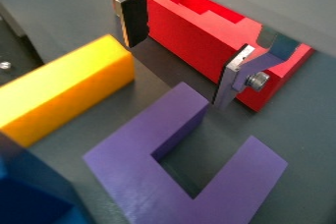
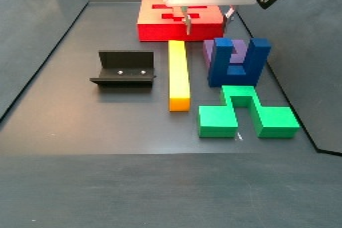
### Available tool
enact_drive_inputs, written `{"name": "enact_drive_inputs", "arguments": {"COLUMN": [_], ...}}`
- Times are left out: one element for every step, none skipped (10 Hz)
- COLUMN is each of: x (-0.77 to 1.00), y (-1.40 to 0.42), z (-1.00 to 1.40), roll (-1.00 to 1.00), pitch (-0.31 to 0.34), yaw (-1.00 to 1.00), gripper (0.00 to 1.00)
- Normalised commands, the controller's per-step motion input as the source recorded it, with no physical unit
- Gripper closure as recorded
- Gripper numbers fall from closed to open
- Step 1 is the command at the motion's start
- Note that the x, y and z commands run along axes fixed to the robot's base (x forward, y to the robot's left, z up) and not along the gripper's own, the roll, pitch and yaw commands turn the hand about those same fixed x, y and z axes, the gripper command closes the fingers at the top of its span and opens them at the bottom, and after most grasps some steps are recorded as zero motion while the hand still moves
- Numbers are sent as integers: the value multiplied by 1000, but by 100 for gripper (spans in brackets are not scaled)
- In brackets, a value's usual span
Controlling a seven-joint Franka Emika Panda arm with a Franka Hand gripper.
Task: Pick up the purple object. Move up. Place the purple object on the fixture. Regrasp the purple object. Move to above the board. Insert the purple object.
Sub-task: Pick up the purple object.
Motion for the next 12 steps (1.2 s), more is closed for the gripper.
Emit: {"name": "enact_drive_inputs", "arguments": {"x": [-169,-71,0,0,0,0,-71,-106,-69,-43,-46,-80], "y": [-131,-51,0,0,0,0,0,0,0,66,134,126], "z": [-234,-143,-114,-200,-331,-446,-277,-137,-209,-234,-203,-206], "roll": [23,0,0,14,36,29,0,0,0,0,0,0], "pitch": [26,0,0,13,20,6,7,0,0,0,16,16], "yaw": [0,0,0,-3,-49,-51,0,0,0,0,0,-17], "gripper": [0,0,0,0,0,0,0,0,0,0,0,0]}}
